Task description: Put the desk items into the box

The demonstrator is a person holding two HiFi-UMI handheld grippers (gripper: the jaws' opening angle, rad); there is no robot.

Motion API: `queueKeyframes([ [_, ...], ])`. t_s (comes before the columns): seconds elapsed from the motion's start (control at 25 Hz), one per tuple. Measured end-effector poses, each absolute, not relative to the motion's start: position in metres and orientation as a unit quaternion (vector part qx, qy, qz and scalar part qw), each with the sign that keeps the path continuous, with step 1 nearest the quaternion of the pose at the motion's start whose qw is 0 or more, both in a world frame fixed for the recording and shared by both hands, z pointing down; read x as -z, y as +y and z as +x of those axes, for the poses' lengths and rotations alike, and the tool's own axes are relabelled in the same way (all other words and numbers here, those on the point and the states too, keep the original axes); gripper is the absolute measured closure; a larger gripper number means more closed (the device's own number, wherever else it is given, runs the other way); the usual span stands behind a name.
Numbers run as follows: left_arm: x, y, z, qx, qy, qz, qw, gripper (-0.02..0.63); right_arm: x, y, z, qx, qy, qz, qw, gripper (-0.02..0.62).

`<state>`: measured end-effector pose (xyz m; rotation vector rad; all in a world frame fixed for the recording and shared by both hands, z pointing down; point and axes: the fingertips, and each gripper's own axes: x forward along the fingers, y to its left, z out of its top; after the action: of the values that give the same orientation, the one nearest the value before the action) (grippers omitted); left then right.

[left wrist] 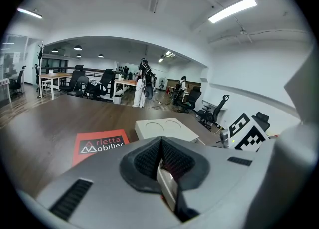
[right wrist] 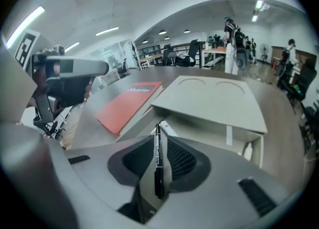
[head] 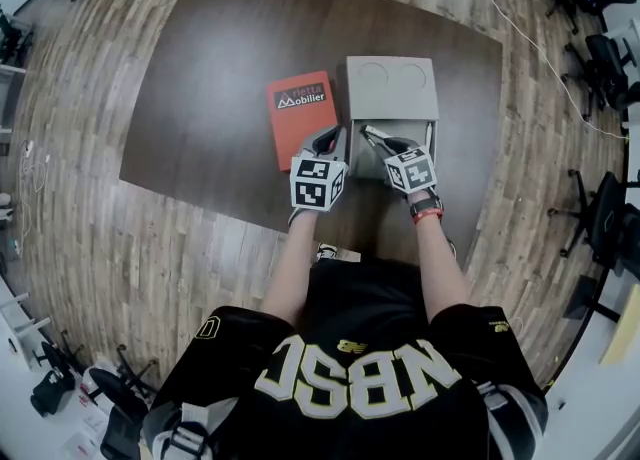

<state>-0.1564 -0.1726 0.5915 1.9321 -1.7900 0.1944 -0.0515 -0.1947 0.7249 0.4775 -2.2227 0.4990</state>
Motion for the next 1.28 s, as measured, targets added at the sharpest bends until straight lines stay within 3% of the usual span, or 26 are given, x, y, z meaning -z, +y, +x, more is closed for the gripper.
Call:
queueKeyframes([
  [0.72, -0.546, -0.160, -0.120, -0.047, -0.612, 0.763, 0.204, 0.592, -0.606, -0.204, 0.034, -0.176, -0.859, 0.416, 0.242, 0.552],
  [1.28, -0.502, -0.105, -0.090, -0.014, -0.604, 0.789, 0.111, 0.592, -0.526, -0.143, 0.088, -0.113, -0.852, 0.496, 0.124, 0.586],
])
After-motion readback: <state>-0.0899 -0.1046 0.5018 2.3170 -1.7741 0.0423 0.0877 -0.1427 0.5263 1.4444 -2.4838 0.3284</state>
